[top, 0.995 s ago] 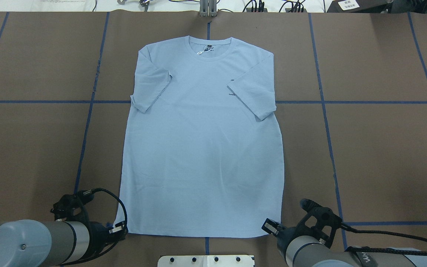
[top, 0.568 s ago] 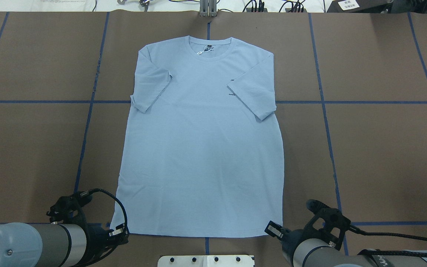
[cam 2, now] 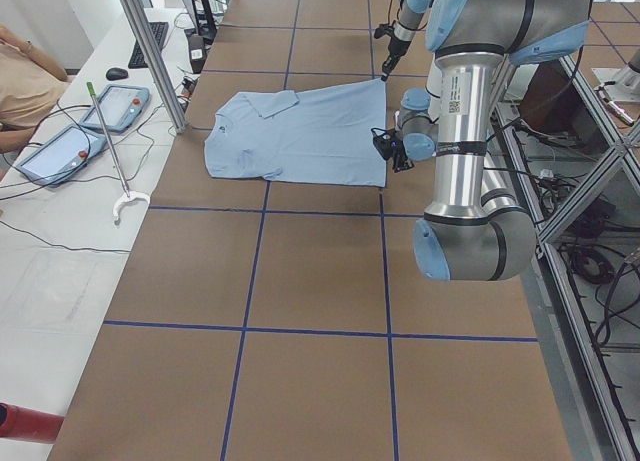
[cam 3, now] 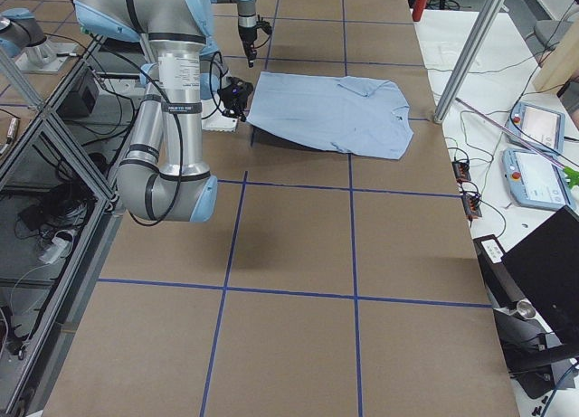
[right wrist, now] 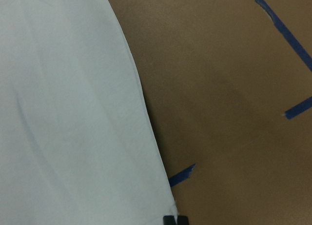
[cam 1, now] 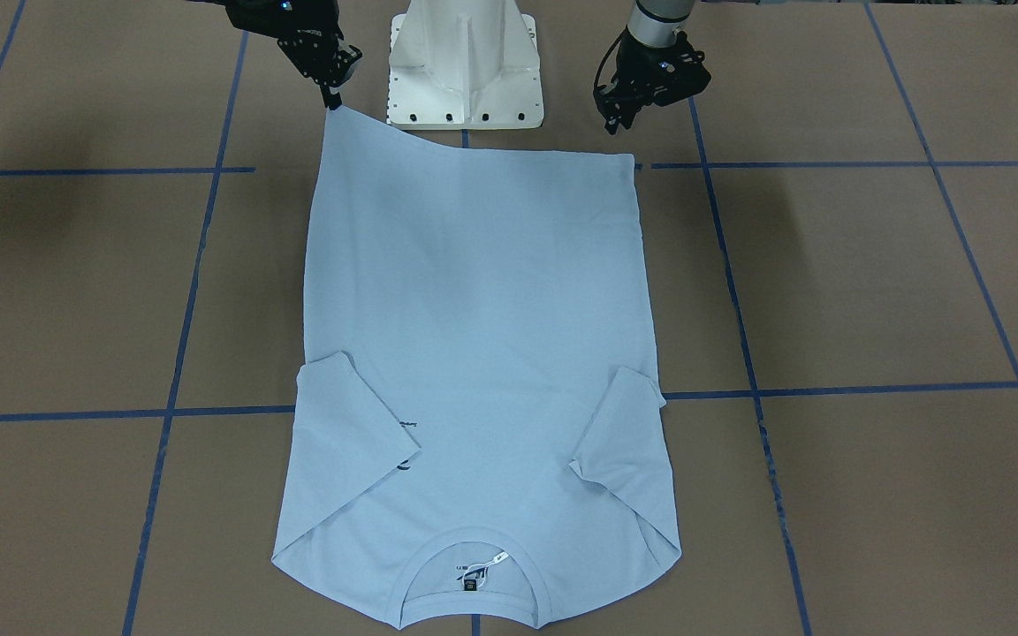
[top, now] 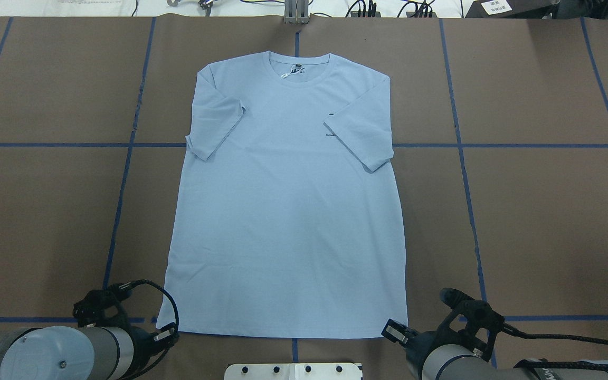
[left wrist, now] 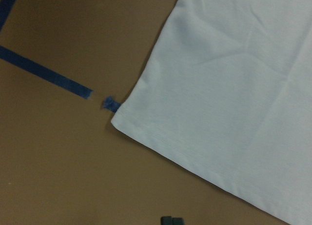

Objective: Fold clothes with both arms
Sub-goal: 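Grasp both hem corners nearest the robot with the left and right grippers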

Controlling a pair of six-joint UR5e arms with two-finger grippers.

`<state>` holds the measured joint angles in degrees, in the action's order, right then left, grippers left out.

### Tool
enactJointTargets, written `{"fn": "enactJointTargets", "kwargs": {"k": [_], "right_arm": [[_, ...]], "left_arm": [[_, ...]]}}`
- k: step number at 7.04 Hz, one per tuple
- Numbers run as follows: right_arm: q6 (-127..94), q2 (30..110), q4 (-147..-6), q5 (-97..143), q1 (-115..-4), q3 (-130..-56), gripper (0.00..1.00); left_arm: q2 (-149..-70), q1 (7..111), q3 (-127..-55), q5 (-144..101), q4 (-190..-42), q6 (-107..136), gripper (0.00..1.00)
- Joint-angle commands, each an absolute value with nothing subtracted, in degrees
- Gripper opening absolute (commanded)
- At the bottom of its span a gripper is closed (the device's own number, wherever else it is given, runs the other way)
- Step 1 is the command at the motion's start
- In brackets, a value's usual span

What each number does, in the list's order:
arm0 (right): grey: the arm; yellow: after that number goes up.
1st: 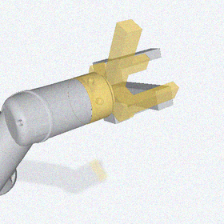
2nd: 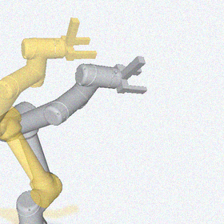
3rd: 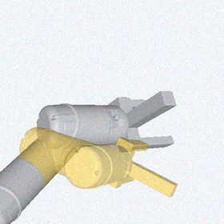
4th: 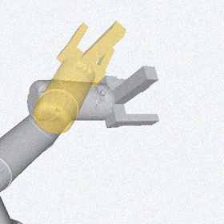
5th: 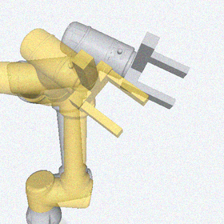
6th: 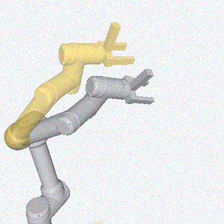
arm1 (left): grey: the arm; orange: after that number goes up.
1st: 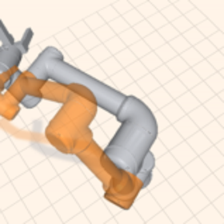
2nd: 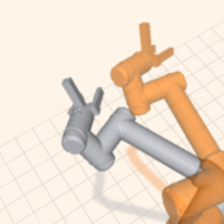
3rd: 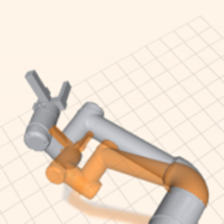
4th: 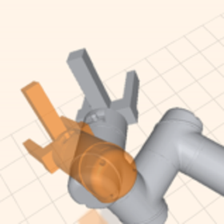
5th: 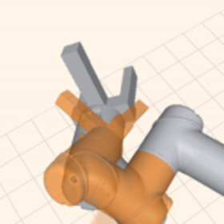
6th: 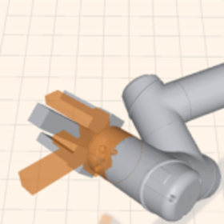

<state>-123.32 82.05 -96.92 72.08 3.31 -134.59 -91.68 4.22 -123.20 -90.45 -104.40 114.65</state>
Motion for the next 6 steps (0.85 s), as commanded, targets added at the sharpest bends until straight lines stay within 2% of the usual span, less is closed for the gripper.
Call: {"fn": "enactJointTargets", "kwargs": {"k": [1,2,6], "right_arm": [[-123.31,82.09,-96.94,72.07,3.34,-134.39,0.0],[-123.31,82.09,-96.94,72.07,3.34,-134.12,0.0],[-123.31,82.0,-96.94,71.98,3.43,-133.86,0.0]], "left_arm": [[-91.93,5.35,-122.0,-89.12,-104.24,114.44,0.43],[-91.93,5.97,-121.99,-89.12,-104.24,113.56,0.4],[-92.54,6.68,-119.72,-88.33,-104.33,112.33,0.42]]}}
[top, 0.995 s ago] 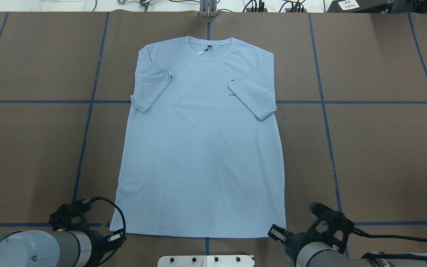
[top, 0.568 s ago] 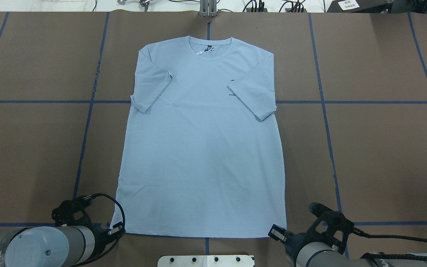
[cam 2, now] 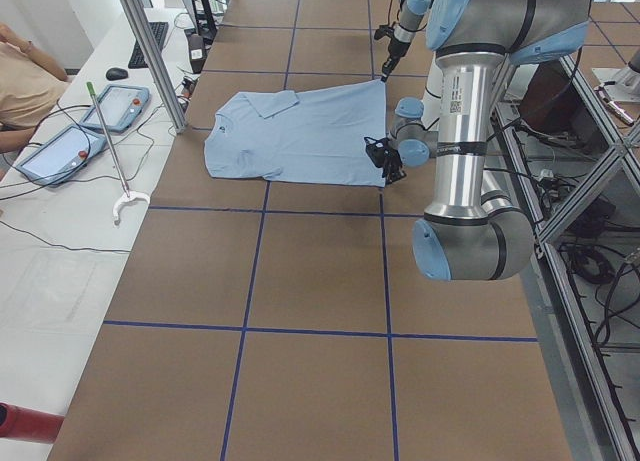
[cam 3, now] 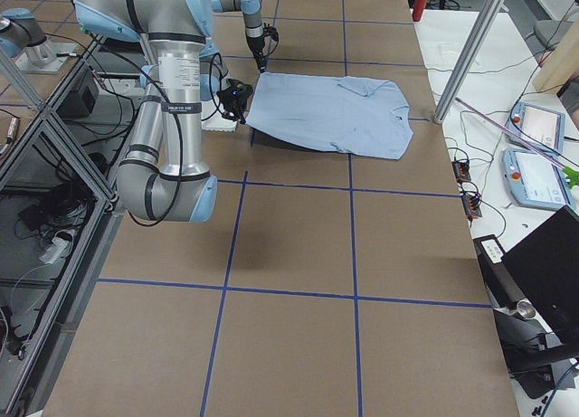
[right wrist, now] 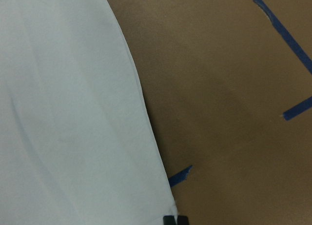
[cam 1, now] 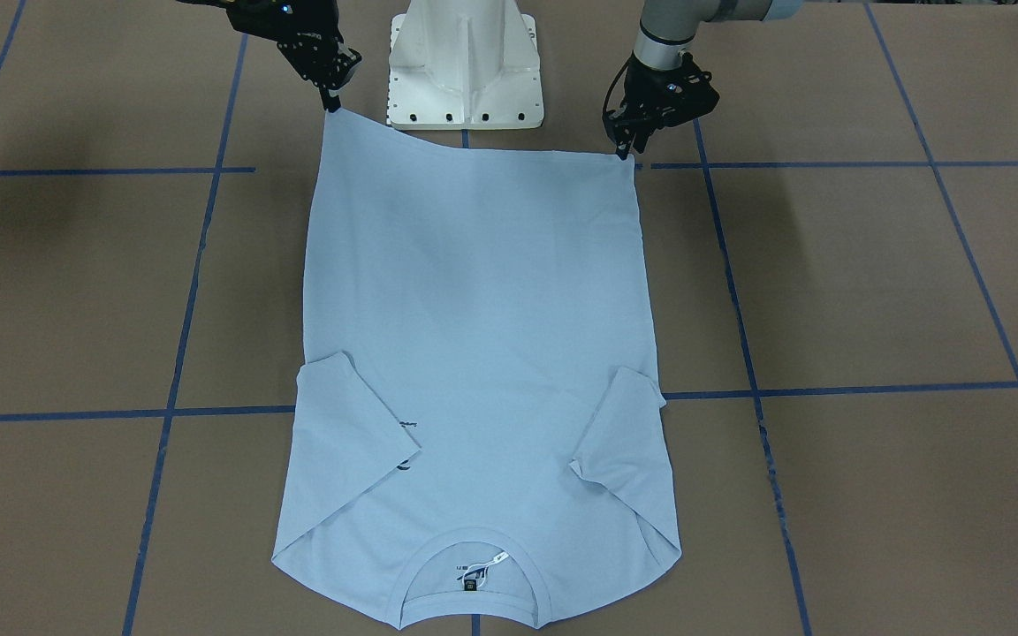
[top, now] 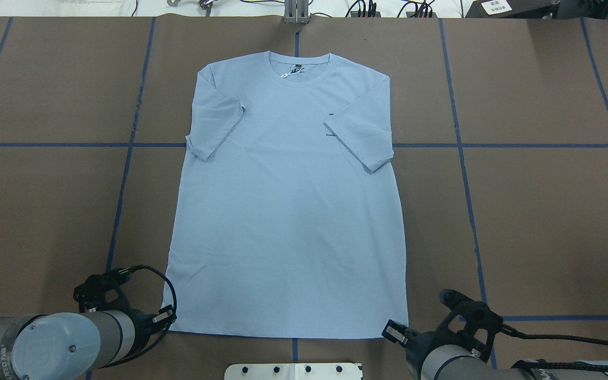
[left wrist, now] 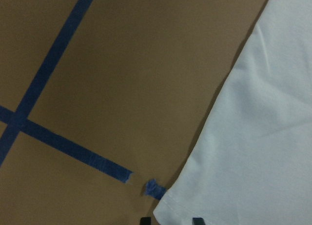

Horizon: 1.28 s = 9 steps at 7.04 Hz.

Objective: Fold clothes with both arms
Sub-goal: 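Grasp both hem corners nearest the robot with the left and right grippers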

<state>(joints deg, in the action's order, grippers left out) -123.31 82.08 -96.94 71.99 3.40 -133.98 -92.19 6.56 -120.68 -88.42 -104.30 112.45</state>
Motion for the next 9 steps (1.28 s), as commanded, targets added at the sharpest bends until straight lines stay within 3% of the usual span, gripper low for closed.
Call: {"fn": "enactJointTargets", "kwargs": {"k": [1,3,4,5,9], "right_arm": [[-123.31,82.09,-96.94,71.98,3.34,-133.86,0.0],[-123.31,82.09,-96.94,71.98,3.34,-133.86,0.0],[-123.31,82.09,-96.94,71.98,3.34,-133.86,0.0],[-123.31,82.09,-96.94,71.98,3.34,-133.86,0.0],[-123.22,82.0,-96.94,72.07,3.34,-133.42,0.0]], "left_arm": [[-93.24,6.59,-119.45,-88.42,-104.33,112.41,0.44],[-94.65,6.5,-118.31,-88.42,-104.24,112.41,0.46],[-94.57,6.68,-118.21,-88.42,-104.15,112.41,0.41],[-94.57,7.55,-118.73,-88.5,-104.06,112.41,0.0],[-96.23,8.26,-120.94,-88.86,-104.06,110.66,0.0]]}}
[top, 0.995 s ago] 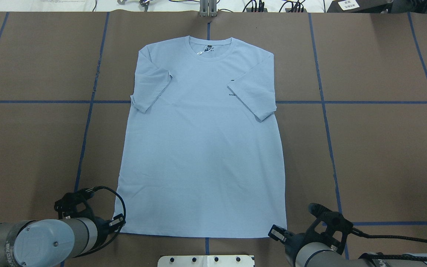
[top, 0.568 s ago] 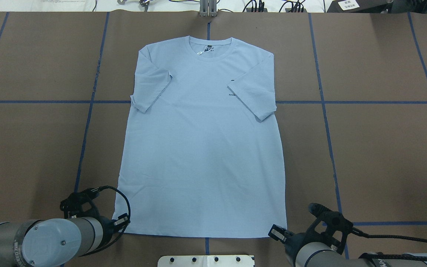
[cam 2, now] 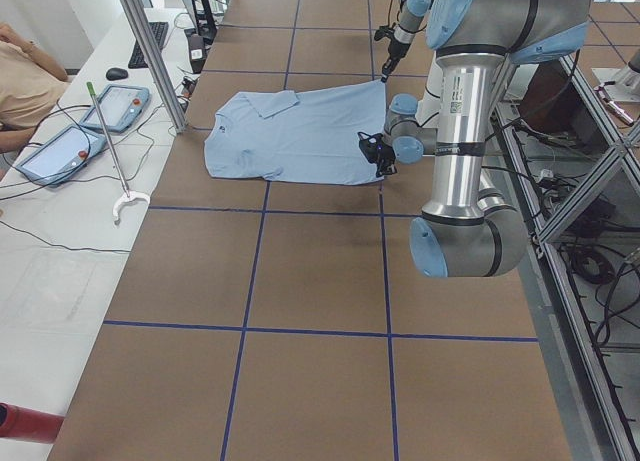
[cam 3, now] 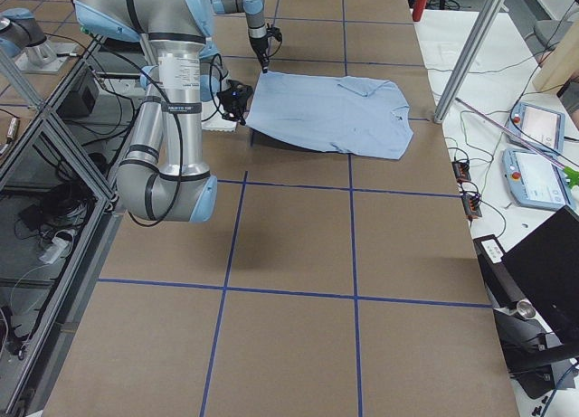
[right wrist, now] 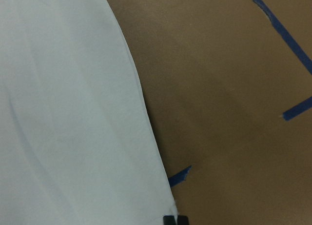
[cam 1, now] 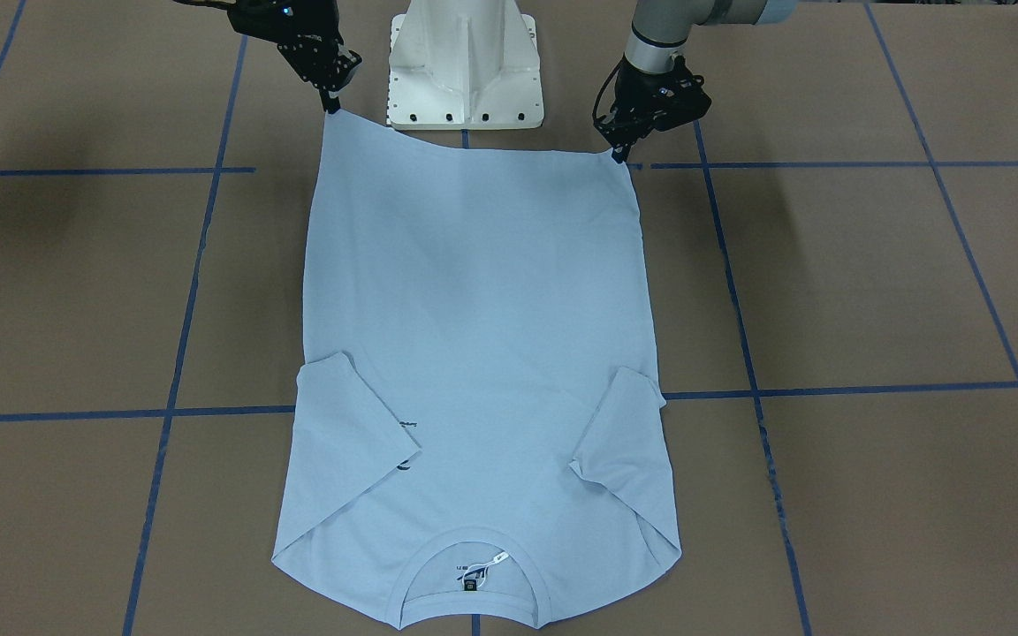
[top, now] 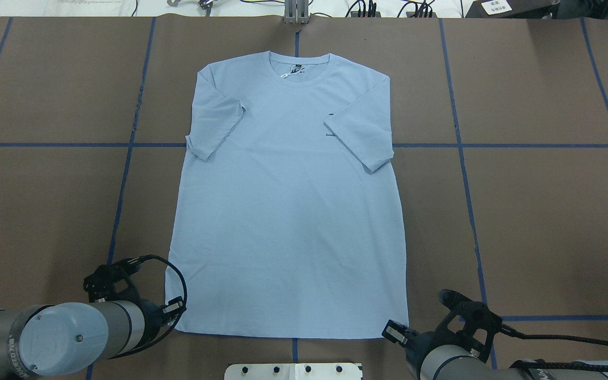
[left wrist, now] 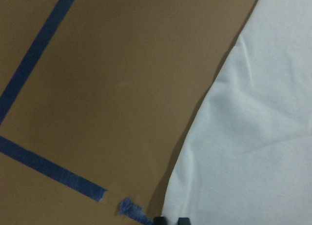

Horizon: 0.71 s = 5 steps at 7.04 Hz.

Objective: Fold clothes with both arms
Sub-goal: 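Grasp both hem corners nearest the robot with the left and right grippers, then lift the hem with both grippers and fold it toward the collar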

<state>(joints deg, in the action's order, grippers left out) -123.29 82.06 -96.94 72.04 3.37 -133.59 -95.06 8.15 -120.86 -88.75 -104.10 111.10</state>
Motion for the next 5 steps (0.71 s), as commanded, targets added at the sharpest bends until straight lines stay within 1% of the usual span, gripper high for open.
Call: {"fn": "enactJointTargets", "kwargs": {"k": [1,2,3,4,5], "right_arm": [[-123.31,81.91,-96.94,72.07,3.25,-133.68,0.0],[-123.22,82.35,-97.03,72.33,3.16,-134.81,0.0],[-123.14,87.05,-97.12,72.59,5.43,-138.57,0.0],[-123.13,93.36,-97.29,72.86,7.28,-142.61,0.0],[-123.13,94.65,-97.29,72.86,7.64,-143.52,0.0]], "left_arm": [[-96.68,8.26,-122.24,-88.94,-103.98,110.92,0.0],[-96.16,7.74,-125.82,-88.86,-103.89,111.44,0.0],[-95.8,6.69,-128.73,-88.86,-103.54,113.19,0.0],[-95.8,4.07,-130.59,-88.77,-100.92,114.86,0.0],[-95.8,3.96,-134.17,-88.94,-96.98,114.96,0.0]]}}
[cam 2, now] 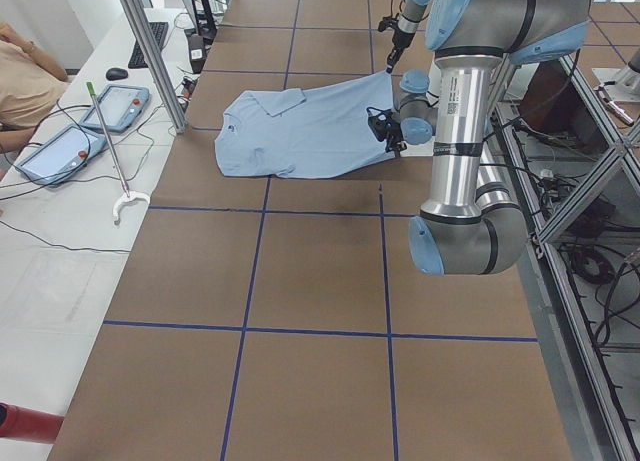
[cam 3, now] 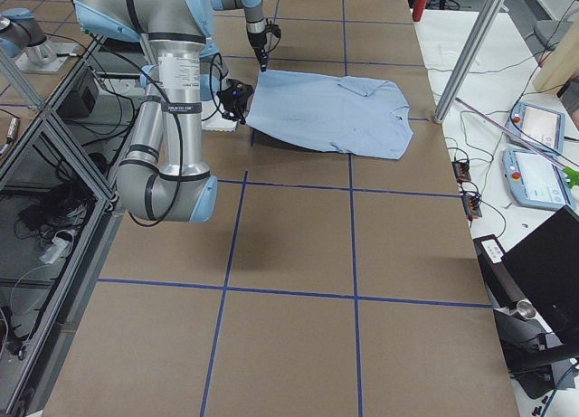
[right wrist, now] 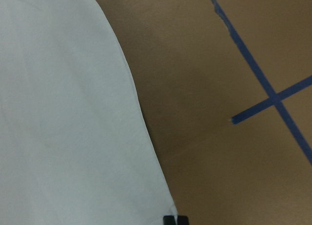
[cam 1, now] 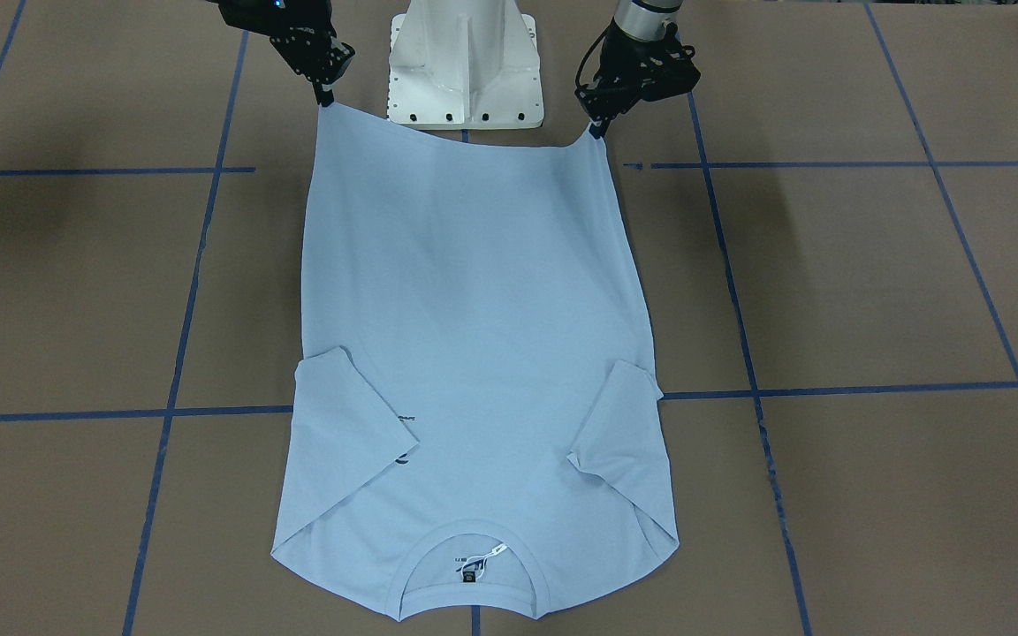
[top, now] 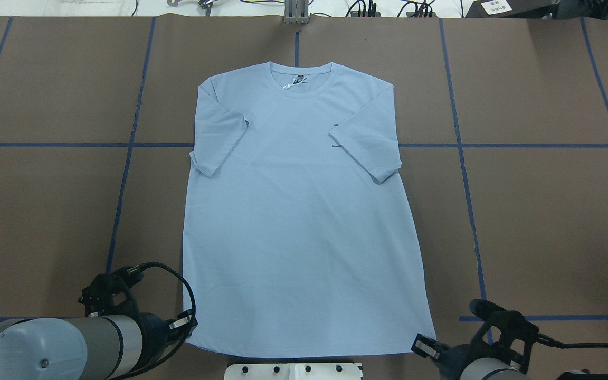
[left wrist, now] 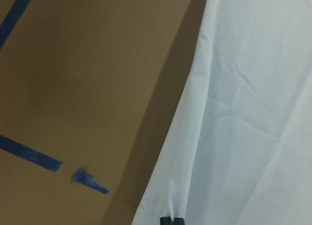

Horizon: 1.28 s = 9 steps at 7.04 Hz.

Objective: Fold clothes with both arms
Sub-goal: 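Lift the hem with both grippers and fold it toward the collar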

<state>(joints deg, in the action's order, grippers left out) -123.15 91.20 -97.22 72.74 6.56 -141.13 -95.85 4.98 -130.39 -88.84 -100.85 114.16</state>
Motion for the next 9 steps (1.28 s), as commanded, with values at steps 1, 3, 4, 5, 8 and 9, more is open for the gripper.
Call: {"fn": "enactJointTargets", "kwargs": {"k": [1,3,4,5,8,9], "right_arm": [[-122.96,94.14,-97.29,72.86,5.82,-145.18,0.0],[-114.86,83.74,-97.47,72.86,-3.45,-138.92,0.0],[-104.17,75.15,-97.47,74.17,-11.69,-129.91,0.0],[-97.71,70.1,-97.21,81.58,-21.35,-124.25,0.0],[-81.59,61.47,-96.42,87.71,-38.11,-107.56,0.0],[-79.74,57.69,-90.06,87.71,-41.1,-98.27,0.0]], "left_arm": [[-96.41,4.74,-135.86,-89.12,-92.77,113.83,0.0],[-103.31,12.95,-131.7,-88.95,-92.2,100.03,0.0],[-107.1,18.84,-126.18,-89.03,-92.37,93.84,0.0],[-109.31,23.77,-121.86,-88.95,-93.24,89.78,0.0],[-112.14,32.32,-111.06,-88.86,-103.48,85.44,0.0],[-114.85,35.21,-102.83,-88.86,-110.67,83.69,0.0]]}}
